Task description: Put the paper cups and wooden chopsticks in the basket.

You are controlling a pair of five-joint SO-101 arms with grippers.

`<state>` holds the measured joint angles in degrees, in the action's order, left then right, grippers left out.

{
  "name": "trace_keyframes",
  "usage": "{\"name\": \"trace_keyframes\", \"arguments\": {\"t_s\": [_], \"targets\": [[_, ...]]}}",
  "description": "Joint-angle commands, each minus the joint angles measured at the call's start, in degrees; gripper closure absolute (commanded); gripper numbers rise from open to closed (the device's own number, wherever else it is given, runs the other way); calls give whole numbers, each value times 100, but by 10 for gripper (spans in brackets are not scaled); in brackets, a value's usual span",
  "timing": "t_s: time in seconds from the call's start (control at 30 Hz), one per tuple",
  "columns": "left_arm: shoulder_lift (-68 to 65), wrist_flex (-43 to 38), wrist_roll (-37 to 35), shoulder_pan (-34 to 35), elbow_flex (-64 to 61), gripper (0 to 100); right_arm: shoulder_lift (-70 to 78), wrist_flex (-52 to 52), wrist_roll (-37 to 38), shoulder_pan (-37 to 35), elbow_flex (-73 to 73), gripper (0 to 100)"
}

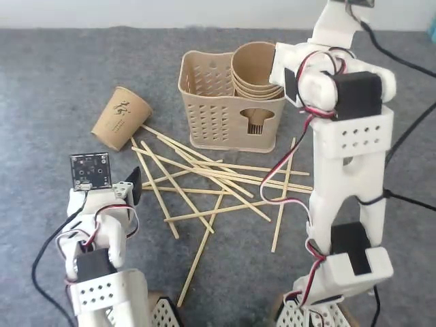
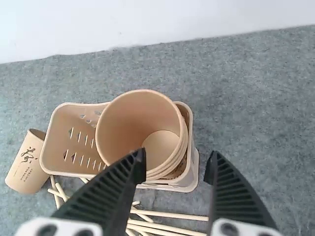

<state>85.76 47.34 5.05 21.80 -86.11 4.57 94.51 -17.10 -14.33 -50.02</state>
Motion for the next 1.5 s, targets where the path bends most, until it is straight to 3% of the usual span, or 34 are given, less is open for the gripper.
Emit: {"name": "trace_keyframes", "arguments": {"t_s": [0.0,0.17,0.27,0.33,0.47,0.7,0.9,1.2,1.47], "targets": [[79,-132,-18,-35,75,725,-945,198,114,75,-35,790],[79,-132,-44,-9,119,725,-1648,884,246,163,202,797],[35,-114,-114,88,286,725,-2176,804,642,637,1090,907],[35,-114,-510,325,391,725,-2457,769,1020,892,1697,995],[26,-70,-1099,580,690,725,-2967,734,1705,1552,3138,994],[-176,501,-1160,580,1613,725,-4066,-1024,2084,2695,6523,991],[-1662,545,-1380,580,2659,725,-4945,-3029,2453,2958,9363,991],[-4237,554,-1389,220,4822,725,-5068,-5191,2418,3046,11684,991],[-6673,545,-1547,-536,6905,725,-5077,-5358,2444,3037,11877,991]]}}
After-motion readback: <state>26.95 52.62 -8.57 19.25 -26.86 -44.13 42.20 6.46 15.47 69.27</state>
